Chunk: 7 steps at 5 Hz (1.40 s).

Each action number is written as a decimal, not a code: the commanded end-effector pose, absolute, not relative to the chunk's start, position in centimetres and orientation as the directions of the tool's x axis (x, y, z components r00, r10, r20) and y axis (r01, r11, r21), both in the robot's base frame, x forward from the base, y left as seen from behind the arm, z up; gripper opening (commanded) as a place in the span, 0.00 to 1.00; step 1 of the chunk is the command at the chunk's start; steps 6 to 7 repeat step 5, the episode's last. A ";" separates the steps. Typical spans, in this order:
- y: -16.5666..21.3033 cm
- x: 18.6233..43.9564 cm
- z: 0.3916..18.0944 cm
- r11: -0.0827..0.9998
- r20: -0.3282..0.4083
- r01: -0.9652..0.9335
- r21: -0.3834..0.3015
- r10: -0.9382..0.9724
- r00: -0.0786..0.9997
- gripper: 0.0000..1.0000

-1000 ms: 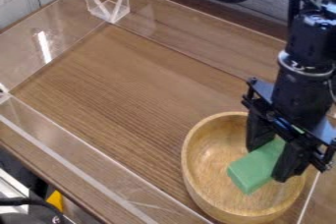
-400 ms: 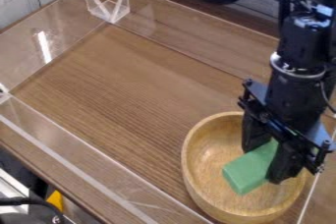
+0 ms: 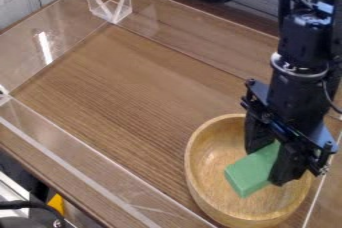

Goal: Put the green block in the brown bowl

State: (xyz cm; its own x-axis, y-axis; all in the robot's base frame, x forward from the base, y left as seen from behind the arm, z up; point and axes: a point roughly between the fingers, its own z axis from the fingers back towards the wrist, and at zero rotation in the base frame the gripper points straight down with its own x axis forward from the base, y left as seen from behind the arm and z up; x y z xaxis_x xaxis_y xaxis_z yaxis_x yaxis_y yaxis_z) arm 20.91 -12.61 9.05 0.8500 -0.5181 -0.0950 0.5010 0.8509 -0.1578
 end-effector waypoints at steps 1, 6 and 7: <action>-12.6 21.2 10.2 0.844 -0.038 0.512 -0.160 -0.524 0.851 0.00; -12.4 20.9 10.3 0.835 -0.019 0.524 -0.169 -0.534 0.845 0.00; -12.4 20.9 10.3 0.835 -0.019 0.524 -0.169 -0.534 0.845 0.00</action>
